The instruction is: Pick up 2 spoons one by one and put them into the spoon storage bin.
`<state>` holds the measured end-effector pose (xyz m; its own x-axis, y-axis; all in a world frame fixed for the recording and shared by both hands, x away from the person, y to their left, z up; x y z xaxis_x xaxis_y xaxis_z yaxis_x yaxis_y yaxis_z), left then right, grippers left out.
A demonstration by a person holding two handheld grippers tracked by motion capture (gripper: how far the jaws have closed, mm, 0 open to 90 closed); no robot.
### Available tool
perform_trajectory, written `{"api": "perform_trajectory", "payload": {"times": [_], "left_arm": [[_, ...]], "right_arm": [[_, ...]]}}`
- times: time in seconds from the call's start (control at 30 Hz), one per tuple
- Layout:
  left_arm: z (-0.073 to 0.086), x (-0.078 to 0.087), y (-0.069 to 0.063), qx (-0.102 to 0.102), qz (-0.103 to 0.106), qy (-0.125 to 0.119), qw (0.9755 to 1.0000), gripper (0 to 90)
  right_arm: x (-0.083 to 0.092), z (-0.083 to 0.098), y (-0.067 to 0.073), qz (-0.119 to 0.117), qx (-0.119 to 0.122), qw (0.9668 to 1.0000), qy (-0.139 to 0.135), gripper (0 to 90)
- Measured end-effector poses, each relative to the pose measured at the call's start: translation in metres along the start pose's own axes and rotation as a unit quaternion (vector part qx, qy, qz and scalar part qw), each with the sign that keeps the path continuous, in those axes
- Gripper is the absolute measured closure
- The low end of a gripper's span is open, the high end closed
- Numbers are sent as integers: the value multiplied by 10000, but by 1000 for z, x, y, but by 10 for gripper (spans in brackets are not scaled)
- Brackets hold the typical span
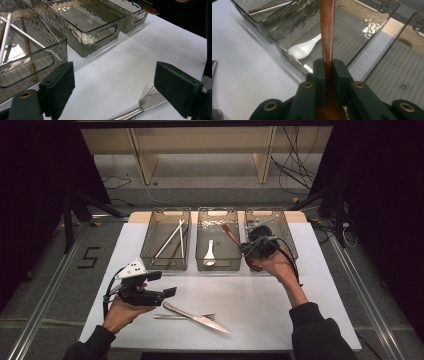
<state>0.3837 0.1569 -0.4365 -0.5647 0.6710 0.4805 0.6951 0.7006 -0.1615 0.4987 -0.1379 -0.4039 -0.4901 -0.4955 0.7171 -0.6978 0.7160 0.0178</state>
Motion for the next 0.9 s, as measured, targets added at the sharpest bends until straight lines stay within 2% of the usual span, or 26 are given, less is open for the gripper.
{"api": "perform_trajectory", "payload": {"times": [0.9], "left_arm": [[-1,0,-1,-18,64,-15,10000,161]], "right_arm": [[-30,-38,-5,146,-118,9998,-35,823]]}}
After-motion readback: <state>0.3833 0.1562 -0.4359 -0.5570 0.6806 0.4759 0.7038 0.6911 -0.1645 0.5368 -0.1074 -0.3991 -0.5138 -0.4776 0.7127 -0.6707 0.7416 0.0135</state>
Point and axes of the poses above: each handheld gripper's, and its own axes: x roughly backward along the jaws, z roughly out of its underside, y roughly to its left, the point moved 6 cm from there along -x, roughly forward along the jaws, and after that the axes turned 3 degrees about -z, right-handed, at the moved point
